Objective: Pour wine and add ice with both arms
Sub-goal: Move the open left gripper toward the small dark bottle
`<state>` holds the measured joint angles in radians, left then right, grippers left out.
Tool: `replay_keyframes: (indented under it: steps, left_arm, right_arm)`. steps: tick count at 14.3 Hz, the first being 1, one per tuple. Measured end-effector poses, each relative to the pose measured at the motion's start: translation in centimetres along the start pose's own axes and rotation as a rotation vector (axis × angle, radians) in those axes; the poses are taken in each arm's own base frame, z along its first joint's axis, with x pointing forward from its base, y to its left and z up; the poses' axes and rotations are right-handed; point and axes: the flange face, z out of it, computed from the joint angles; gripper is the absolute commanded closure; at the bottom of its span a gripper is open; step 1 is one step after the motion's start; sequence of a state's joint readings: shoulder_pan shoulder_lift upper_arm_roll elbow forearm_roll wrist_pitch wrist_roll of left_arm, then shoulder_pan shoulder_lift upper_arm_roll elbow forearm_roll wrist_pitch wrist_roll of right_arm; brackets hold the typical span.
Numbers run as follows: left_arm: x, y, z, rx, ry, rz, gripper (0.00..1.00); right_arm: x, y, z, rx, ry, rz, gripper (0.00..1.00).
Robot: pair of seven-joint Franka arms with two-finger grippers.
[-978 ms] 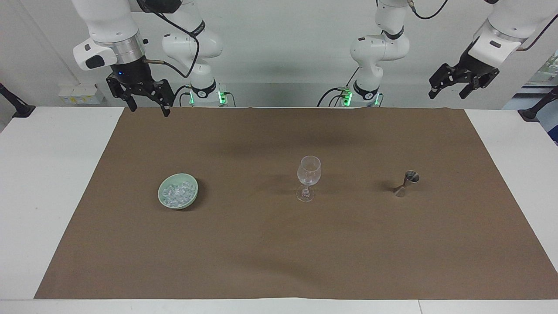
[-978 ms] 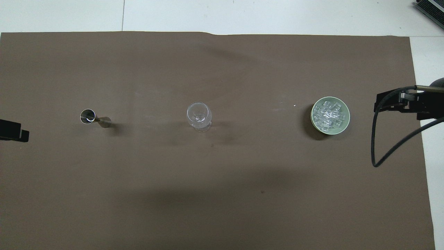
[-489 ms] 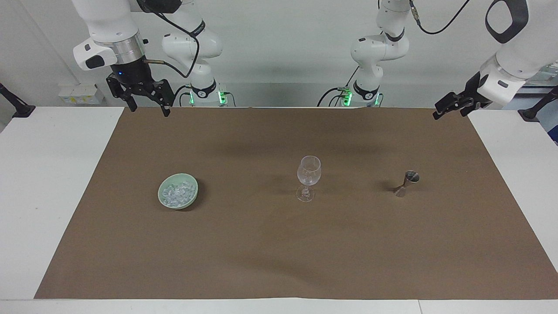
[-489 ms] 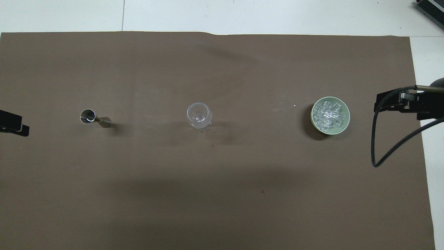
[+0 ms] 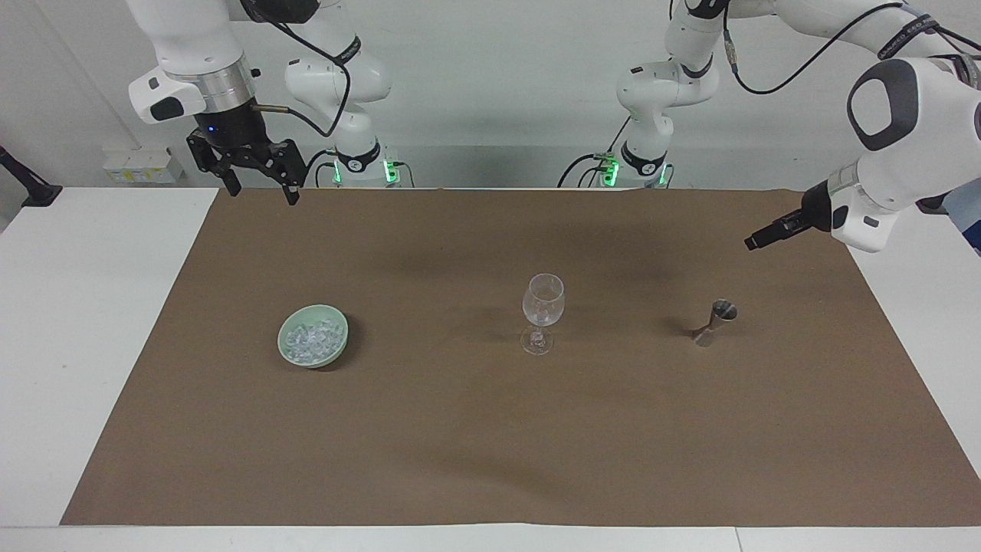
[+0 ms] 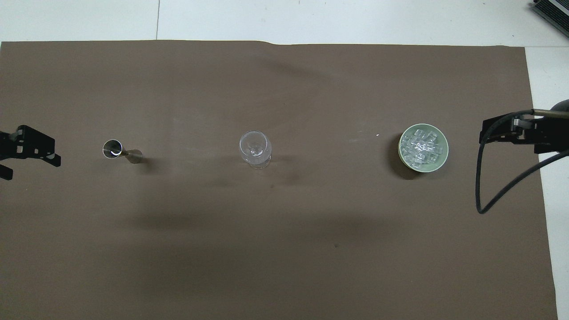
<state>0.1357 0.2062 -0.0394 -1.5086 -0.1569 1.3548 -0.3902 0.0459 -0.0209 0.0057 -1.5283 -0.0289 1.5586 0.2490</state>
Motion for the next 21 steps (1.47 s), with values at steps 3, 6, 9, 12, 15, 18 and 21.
replay_keyframes:
  steps: [3,6,9,12,15,18,21]
  left_arm:
    - [1.9,-1.0,1.4,-0.051,-0.059,-0.167,0.00]
    - [3.4,-1.3,3.0,-0.090,-0.122,-0.301,0.00]
    - [6.4,-5.2,4.1,-0.217,-0.220,-0.459,0.00]
    - [9.0,-9.2,5.3,-0.316,-0.301,-0.603,0.00]
    - [10.0,-8.7,6.5,-0.333,-0.344,-0.693,0.00]
    - [11.1,-7.9,7.8,-0.369,-0.406,-0.767,0.00]
    - [12.2,-7.9,8.9,-0.413,-0.447,-0.796,0.00]
  right_arm:
    - [0.1,0.6,0.0,0.000,0.000,0.011,0.00]
    - [0.2,0.8,0.0,-0.001,-0.001,0.015,0.00]
    - [0.2,0.8,0.0,-0.001,-0.001,0.015,0.00]
    - [0.2,0.8,0.0,-0.001,-0.001,0.015,0.00]
    - [0.2,0.8,0.0,-0.001,-0.001,0.015,0.00]
    - [0.2,0.8,0.0,-0.001,-0.001,0.015,0.00]
    - [0.2,0.8,0.1,-0.001,-0.001,0.015,0.00]
